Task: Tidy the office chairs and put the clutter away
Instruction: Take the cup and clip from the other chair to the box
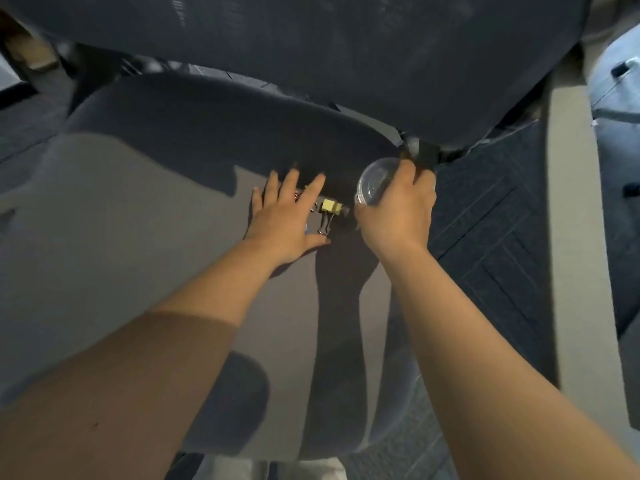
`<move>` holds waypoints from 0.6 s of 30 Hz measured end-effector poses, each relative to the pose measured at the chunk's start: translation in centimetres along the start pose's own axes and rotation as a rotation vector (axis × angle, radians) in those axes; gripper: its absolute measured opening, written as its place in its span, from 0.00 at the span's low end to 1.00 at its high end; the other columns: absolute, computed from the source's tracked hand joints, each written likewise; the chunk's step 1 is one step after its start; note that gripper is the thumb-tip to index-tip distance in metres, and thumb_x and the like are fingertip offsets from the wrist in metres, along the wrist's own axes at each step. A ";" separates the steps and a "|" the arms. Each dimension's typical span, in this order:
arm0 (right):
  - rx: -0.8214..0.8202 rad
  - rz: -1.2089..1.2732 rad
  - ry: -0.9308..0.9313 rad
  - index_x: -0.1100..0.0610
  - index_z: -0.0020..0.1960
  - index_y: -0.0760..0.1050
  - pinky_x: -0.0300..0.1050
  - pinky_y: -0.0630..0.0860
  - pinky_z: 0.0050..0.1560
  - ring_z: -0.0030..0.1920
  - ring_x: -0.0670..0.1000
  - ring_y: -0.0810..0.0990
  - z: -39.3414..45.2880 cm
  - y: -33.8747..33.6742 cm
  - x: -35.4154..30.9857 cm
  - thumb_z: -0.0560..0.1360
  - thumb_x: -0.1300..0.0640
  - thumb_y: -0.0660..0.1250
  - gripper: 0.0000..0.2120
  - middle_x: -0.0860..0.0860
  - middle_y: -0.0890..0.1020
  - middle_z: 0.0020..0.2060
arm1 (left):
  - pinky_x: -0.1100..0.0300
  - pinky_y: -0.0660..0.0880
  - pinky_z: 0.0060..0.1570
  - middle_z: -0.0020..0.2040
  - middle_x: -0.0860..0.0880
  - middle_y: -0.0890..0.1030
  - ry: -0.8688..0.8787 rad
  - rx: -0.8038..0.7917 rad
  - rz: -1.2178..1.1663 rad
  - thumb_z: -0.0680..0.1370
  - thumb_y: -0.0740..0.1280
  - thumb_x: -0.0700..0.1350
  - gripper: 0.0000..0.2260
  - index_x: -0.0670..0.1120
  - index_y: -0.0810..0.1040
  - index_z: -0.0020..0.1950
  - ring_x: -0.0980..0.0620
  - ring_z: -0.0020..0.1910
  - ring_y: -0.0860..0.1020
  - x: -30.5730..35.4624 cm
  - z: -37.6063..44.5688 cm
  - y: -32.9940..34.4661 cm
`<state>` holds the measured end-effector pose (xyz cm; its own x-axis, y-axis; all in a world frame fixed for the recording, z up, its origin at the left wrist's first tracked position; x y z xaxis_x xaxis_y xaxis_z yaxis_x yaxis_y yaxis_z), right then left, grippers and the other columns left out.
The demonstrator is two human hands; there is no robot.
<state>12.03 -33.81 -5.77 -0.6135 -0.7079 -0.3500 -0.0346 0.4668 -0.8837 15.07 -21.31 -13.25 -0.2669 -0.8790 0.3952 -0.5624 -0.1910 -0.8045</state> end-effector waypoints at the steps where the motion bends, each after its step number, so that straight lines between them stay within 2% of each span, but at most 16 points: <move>1: 0.000 0.008 0.015 0.60 0.73 0.54 0.53 0.65 0.69 0.69 0.61 0.61 0.3 0.2 0.2 0.72 0.59 0.69 0.35 0.60 0.61 0.69 | 0.39 0.45 0.73 0.78 0.44 0.48 0.029 -0.001 0.032 0.72 0.67 0.57 0.40 0.55 0.45 0.75 0.39 0.76 0.44 0.2 0.4 0.5; 4: -0.003 0.007 0.030 0.61 0.72 0.56 0.52 0.65 0.68 0.68 0.61 0.61 0.7 0.8 0.7 0.73 0.58 0.68 0.33 0.60 0.61 0.68 | 0.36 0.45 0.72 0.76 0.43 0.57 0.150 0.020 0.145 0.73 0.64 0.58 0.34 0.55 0.51 0.75 0.38 0.75 0.52 0.6 1.1 1.7; 5: -0.005 0.009 0.033 0.61 0.72 0.55 0.52 0.65 0.68 0.68 0.61 0.61 0.8 1.0 0.9 0.73 0.57 0.68 0.33 0.61 0.61 0.68 | 0.36 0.50 0.72 0.73 0.42 0.63 0.207 0.055 0.171 0.73 0.65 0.57 0.32 0.54 0.58 0.74 0.37 0.73 0.58 0.7 1.0 1.8; 6: -0.007 0.009 0.038 0.61 0.72 0.55 0.52 0.64 0.68 0.68 0.61 0.61 0.9 1.2 1.0 0.73 0.57 0.69 0.34 0.61 0.61 0.68 | 0.36 0.58 0.69 0.69 0.40 0.70 0.271 0.116 0.185 0.72 0.65 0.56 0.28 0.51 0.65 0.71 0.36 0.69 0.65 0.9 0.8 1.8; 8: -0.010 0.014 0.046 0.61 0.72 0.55 0.52 0.64 0.69 0.69 0.61 0.61 0.9 1.5 1.3 0.72 0.56 0.69 0.34 0.61 0.60 0.69 | 0.43 0.75 0.53 0.56 0.41 0.81 0.333 0.226 0.212 0.70 0.63 0.57 0.24 0.46 0.76 0.61 0.38 0.54 0.78 0.8 0.4 1.7; 9: -0.008 0.019 0.050 0.61 0.73 0.55 0.52 0.63 0.70 0.69 0.61 0.61 0.9 1.6 1.3 0.72 0.56 0.69 0.36 0.61 0.60 0.70 | 0.48 0.78 0.45 0.51 0.43 0.83 0.326 0.260 0.230 0.68 0.60 0.57 0.24 0.45 0.78 0.57 0.40 0.47 0.80 0.7 0.2 1.6; 12: -0.012 0.022 0.038 0.61 0.73 0.53 0.50 0.60 0.71 0.70 0.60 0.59 0.7 1.7 1.1 0.72 0.56 0.70 0.37 0.60 0.59 0.71 | 0.56 0.77 0.31 0.39 0.44 0.83 0.303 0.280 0.238 0.67 0.61 0.54 0.17 0.44 0.80 0.46 0.42 0.34 0.79 0.5 -0.2 1.4; 14: -0.027 0.010 0.022 0.61 0.73 0.53 0.49 0.62 0.69 0.70 0.60 0.60 0.5 1.8 0.7 0.72 0.56 0.69 0.36 0.60 0.61 0.69 | 0.58 0.75 0.25 0.34 0.42 0.80 0.265 0.276 0.227 0.64 0.70 0.45 0.08 0.43 0.80 0.40 0.41 0.29 0.78 0.1 -0.4 1.4; 15: -0.031 0.014 0.015 0.60 0.74 0.53 0.49 0.63 0.68 0.69 0.60 0.61 0.4 1.8 0.5 0.72 0.56 0.69 0.37 0.60 0.62 0.69 | 0.58 0.74 0.22 0.33 0.40 0.79 0.241 0.263 0.208 0.62 0.74 0.40 0.08 0.41 0.79 0.38 0.41 0.29 0.78 -0.2 -0.5 1.2; 17: -0.035 0.032 0.002 0.59 0.74 0.52 0.49 0.64 0.68 0.68 0.60 0.63 0.0 1.8 0.1 0.72 0.56 0.70 0.38 0.59 0.62 0.68 | 0.51 0.75 0.25 0.37 0.36 0.79 0.189 0.171 0.119 0.63 0.72 0.32 0.09 0.37 0.78 0.41 0.36 0.33 0.78 -0.9 -0.7 0.8; 18: -0.038 0.044 -0.006 0.59 0.74 0.52 0.49 0.64 0.68 0.68 0.60 0.63 -0.3 1.8 -0.2 0.71 0.56 0.71 0.39 0.59 0.62 0.69 | 0.46 0.76 0.31 0.42 0.33 0.78 0.168 0.170 0.044 0.67 0.68 0.30 0.08 0.36 0.77 0.45 0.34 0.39 0.78 -1.2 -0.8 0.2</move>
<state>11.88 -32.66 -7.25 -0.6101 -0.6896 -0.3901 -0.0378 0.5172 -0.8550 14.66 -19.92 -13.53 -0.4230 -0.8057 0.4146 -0.4112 -0.2370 -0.8802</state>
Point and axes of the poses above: each hand's wrist, its own z-axis towards the middle knuckle, its own y-axis out of the palm, x = y × z, the point moved 7 cm from there along z, towards the middle knuckle
